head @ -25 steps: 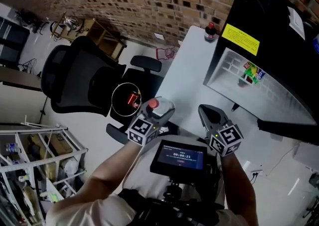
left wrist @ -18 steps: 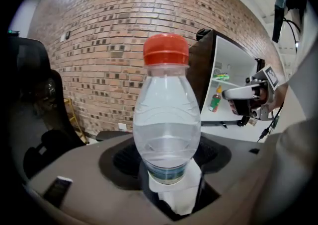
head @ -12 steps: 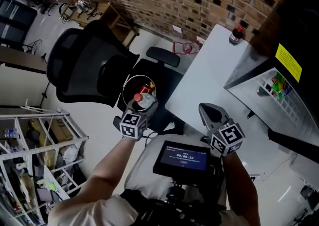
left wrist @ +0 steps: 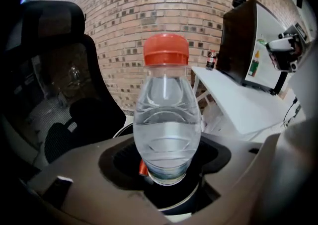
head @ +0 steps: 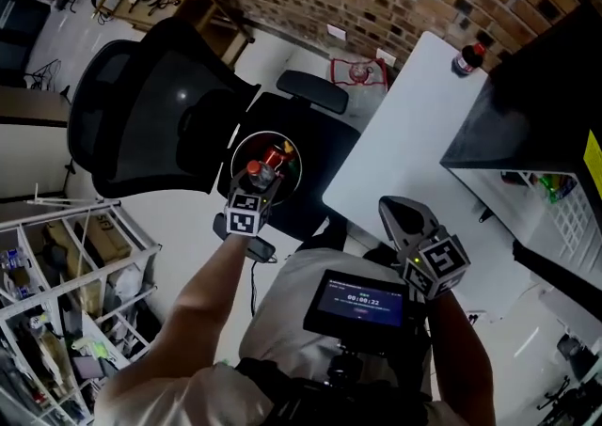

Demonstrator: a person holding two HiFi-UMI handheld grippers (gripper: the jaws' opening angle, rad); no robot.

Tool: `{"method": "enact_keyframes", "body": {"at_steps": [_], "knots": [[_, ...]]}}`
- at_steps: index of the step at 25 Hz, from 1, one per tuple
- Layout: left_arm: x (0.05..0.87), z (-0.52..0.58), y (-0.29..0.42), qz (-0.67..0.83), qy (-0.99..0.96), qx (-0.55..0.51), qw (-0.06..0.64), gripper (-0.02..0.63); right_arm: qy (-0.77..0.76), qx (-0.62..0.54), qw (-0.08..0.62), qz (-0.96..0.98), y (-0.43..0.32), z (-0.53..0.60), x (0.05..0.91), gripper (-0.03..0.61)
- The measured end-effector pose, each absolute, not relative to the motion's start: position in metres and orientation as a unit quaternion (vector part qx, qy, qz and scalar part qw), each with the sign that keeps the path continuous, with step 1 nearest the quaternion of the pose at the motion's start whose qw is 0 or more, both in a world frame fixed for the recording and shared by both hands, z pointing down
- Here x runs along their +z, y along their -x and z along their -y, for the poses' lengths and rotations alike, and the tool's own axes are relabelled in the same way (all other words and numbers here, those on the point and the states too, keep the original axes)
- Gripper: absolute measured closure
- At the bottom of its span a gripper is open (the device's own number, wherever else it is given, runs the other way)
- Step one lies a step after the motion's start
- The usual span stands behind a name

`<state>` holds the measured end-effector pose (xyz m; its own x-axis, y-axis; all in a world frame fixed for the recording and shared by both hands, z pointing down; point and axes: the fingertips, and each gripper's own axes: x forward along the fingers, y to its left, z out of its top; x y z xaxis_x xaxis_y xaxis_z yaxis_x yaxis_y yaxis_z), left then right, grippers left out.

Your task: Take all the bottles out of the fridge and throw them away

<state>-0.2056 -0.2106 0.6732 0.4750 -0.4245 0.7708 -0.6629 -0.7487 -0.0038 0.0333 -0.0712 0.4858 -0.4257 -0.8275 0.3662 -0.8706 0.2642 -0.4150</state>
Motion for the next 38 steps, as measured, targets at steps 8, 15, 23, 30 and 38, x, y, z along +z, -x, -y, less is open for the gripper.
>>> {"method": "enact_keyframes", "body": {"at_steps": [8, 15, 23, 30, 38], "knots": [[0.752, 0.225, 0.206, 0.246, -0.834, 0.464, 0.170, 0.301, -0.524, 0.324, 0.071, 0.785, -0.006, 0.079, 0.504, 0.577], [0.819, 0.223, 0.220, 0.212, -0.774, 0.545, 0.243, 0.304, -0.510, 0.347, 0.083, 0.782, 0.013, 0.087, 0.525, 0.577], [0.870, 0.211, 0.226, 0.141, -0.680, 0.634, 0.339, 0.304, -0.516, 0.372, 0.101, 0.765, 0.017, 0.069, 0.546, 0.577], [0.905, 0.189, 0.235, 0.153, -0.633, 0.649, 0.394, 0.290, -0.529, 0.393, 0.117, 0.743, 0.009, 0.046, 0.560, 0.577], [0.901, 0.195, 0.232, 0.192, -0.633, 0.649, 0.376, 0.244, -0.518, 0.386, 0.121, 0.754, 0.017, 0.048, 0.557, 0.577]]}}
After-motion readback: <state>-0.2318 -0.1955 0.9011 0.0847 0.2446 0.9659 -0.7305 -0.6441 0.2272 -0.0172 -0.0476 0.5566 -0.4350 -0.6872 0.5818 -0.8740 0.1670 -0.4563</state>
